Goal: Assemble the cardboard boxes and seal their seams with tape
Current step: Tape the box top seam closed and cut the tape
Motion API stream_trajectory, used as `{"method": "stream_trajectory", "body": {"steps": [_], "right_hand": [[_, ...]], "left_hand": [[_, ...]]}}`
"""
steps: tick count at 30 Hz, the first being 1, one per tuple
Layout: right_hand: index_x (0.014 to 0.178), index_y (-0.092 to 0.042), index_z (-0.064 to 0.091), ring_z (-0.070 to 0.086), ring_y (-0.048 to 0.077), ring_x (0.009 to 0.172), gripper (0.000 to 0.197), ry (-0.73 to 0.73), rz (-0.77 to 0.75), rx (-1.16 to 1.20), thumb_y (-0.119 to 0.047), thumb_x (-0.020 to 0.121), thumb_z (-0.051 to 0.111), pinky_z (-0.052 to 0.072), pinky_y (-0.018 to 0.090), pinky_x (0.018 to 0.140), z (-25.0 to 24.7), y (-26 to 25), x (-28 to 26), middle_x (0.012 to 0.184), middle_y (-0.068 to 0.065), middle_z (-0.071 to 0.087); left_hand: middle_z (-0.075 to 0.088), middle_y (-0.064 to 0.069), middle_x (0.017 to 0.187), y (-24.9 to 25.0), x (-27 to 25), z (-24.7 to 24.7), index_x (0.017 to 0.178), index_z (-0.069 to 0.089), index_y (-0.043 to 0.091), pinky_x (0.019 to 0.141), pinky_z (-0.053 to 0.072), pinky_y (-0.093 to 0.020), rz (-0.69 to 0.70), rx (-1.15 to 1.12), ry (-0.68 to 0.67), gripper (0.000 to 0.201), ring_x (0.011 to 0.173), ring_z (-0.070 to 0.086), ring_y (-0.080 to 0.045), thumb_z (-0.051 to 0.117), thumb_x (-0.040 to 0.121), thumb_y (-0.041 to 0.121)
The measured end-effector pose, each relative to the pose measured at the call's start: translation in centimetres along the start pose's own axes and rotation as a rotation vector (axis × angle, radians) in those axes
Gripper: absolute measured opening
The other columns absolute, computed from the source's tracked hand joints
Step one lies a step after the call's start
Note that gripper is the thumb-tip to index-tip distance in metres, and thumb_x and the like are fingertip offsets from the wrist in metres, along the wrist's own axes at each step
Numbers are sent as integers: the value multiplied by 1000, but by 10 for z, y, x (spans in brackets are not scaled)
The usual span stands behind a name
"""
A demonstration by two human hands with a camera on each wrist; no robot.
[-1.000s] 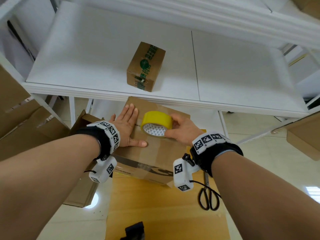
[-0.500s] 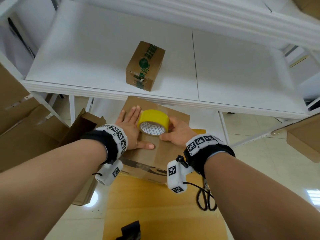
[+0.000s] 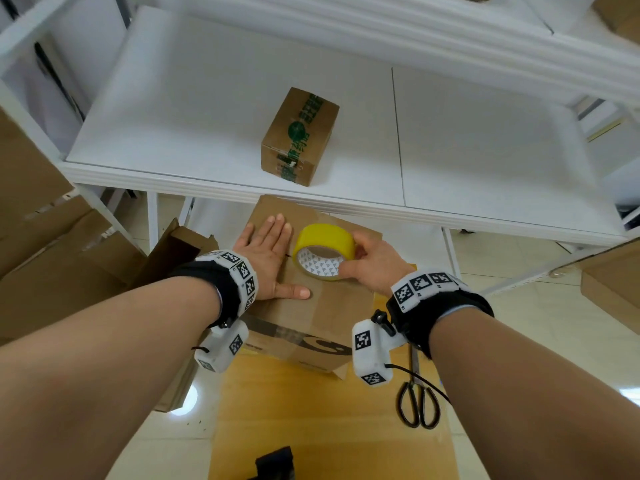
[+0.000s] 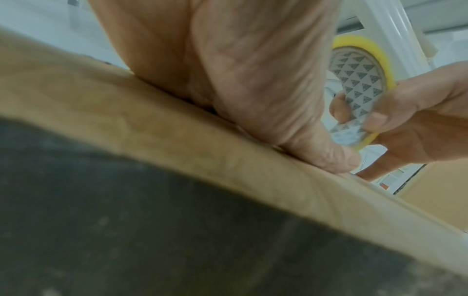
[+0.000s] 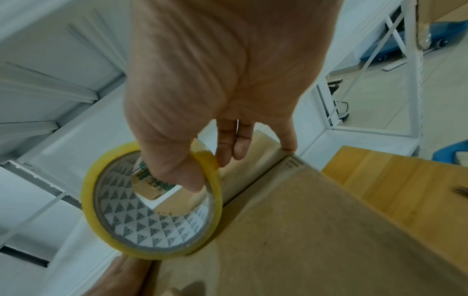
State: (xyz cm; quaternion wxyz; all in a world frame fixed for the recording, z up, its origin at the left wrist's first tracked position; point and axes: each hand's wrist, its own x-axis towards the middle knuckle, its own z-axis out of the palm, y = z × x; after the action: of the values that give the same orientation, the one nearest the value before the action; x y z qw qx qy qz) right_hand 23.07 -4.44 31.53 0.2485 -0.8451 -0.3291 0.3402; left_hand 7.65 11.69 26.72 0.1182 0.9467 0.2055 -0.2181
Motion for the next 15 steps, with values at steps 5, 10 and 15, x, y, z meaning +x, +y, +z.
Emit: {"method": "stream_trajectory", "body": {"steps": [5,10,15], "right_hand": [[126,-25,58,63,11,89,48,-4,50,44,-15,81,73,52,26,77,-2,3,-6,95,-5,65],[122,-25,58,65,19,98,45,12,75,44,-18,80,72,55,37,91,4,2,-5,105,2,69],[119,-29,58,65,19,98,56,17,64,-15,-36,67,77,55,43,90,11,5,-5,104,-2,69]], "left_hand": [[-34,-6,153,4,-2,0,146,-28,13,117,-10,-49,-4,27,-7,138,143,-28,-21,11,48,102],[-36,-10,151,23,1,-2,147,-27,19,117,-11,-50,60,79,-48,127,142,-30,-25,17,58,99],[-36,-10,152,25,1,5,148,-24,25,117,-11,-49,56,42,-24,123,142,-30,-24,14,57,99]]}}
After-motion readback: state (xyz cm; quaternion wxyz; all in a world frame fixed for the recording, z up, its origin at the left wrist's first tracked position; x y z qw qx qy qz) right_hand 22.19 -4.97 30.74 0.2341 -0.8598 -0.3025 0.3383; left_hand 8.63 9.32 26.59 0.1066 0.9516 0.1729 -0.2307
